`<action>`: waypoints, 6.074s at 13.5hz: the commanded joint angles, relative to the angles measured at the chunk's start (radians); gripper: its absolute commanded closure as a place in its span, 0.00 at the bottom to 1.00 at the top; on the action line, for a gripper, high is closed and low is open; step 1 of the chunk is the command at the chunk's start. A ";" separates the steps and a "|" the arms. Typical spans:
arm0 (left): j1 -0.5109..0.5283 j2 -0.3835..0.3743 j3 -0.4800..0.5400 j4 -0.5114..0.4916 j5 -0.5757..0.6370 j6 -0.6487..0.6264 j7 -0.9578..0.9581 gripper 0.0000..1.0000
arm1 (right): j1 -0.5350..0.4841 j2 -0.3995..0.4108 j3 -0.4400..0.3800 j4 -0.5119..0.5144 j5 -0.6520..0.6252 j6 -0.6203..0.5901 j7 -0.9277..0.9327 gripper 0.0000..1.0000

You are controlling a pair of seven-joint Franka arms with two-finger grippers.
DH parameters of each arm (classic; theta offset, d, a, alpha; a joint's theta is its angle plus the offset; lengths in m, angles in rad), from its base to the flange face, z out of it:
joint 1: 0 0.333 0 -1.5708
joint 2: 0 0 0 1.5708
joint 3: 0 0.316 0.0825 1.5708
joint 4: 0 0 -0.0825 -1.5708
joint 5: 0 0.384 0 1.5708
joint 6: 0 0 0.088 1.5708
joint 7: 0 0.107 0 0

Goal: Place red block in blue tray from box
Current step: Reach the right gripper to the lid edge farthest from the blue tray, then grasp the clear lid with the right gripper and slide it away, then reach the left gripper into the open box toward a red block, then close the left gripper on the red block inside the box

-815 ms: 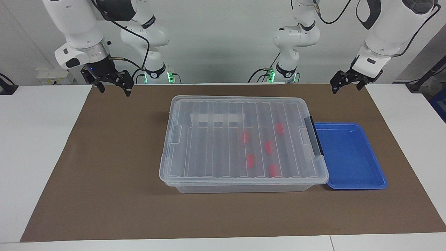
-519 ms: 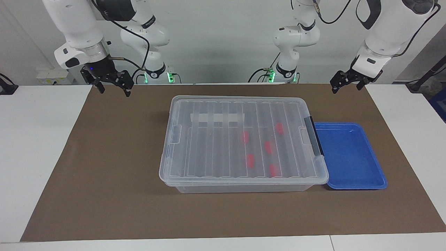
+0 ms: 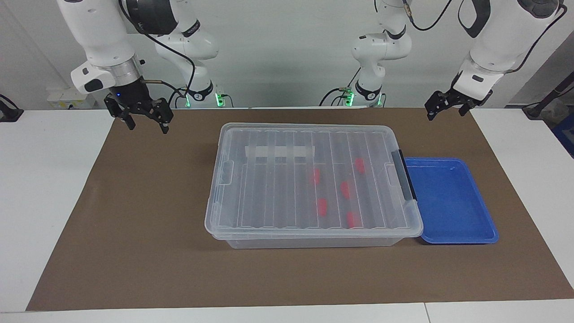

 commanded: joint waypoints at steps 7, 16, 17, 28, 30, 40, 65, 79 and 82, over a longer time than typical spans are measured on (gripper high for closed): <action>0.008 -0.035 -0.003 -0.041 0.011 0.019 0.004 0.00 | 0.168 0.123 0.011 -0.064 0.004 0.262 0.318 0.01; 0.008 -0.035 -0.003 -0.041 0.011 0.019 0.004 0.00 | 0.225 0.095 0.011 -0.253 -0.045 0.366 0.322 0.04; 0.008 -0.035 -0.003 -0.041 0.009 0.019 0.004 0.00 | 0.220 0.094 0.009 -0.254 -0.054 0.360 0.303 0.04; 0.008 -0.035 -0.003 -0.041 0.011 0.019 0.004 0.00 | 0.056 0.058 0.009 -0.288 -0.056 0.325 -0.005 0.04; 0.008 -0.035 -0.003 -0.041 0.011 0.019 0.004 0.00 | 0.016 0.054 0.009 -0.288 -0.056 0.325 -0.062 0.04; 0.008 -0.035 -0.003 -0.041 0.009 0.019 0.004 0.00 | -0.146 0.054 0.009 -0.288 -0.056 0.327 -0.306 0.04; -0.306 0.207 -0.009 -0.328 0.041 0.741 -0.622 0.00 | -0.127 0.051 0.020 -0.002 -0.034 0.031 -0.130 0.00; -0.368 0.252 -0.014 -0.538 0.038 1.024 -0.605 0.04 | -0.033 0.026 0.020 0.086 0.003 -0.097 0.042 0.00; -0.360 0.257 -0.014 -0.538 0.038 1.039 -0.605 0.19 | -0.045 0.015 0.017 0.076 0.003 -0.143 0.010 0.00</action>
